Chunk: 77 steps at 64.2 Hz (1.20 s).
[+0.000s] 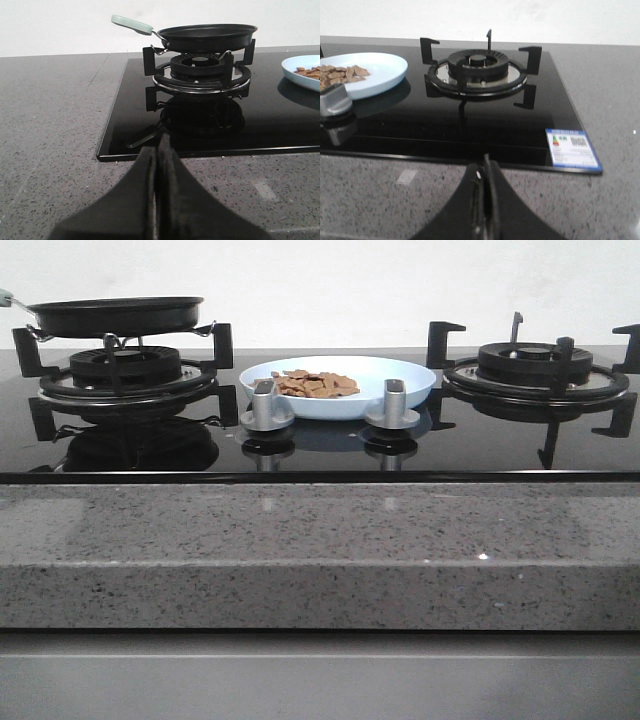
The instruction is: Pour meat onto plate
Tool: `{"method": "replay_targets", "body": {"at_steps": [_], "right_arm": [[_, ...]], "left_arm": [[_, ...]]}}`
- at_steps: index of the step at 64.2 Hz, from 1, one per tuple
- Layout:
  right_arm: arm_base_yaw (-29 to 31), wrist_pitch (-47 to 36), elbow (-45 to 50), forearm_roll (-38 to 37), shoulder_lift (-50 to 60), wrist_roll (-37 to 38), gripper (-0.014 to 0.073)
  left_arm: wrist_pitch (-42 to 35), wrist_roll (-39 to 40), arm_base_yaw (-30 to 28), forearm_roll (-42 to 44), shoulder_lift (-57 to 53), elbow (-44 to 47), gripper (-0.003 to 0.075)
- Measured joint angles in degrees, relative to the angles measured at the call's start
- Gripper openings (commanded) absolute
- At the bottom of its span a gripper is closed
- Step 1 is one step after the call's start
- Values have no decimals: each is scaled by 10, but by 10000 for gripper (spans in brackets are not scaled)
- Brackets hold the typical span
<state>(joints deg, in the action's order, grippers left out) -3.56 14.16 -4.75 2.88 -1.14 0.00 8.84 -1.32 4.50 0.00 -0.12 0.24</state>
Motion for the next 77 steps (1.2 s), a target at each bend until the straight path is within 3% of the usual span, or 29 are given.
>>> {"method": "replay_targets", "body": {"at_steps": [12, 77], "right_arm": [[1, -36, 61, 0, 16, 7, -70], [1, -68, 62, 0, 17, 8, -70]], "left_arm": [[0, 0, 0, 0, 0, 0, -20], [0, 0, 0, 0, 0, 0, -20]]}}
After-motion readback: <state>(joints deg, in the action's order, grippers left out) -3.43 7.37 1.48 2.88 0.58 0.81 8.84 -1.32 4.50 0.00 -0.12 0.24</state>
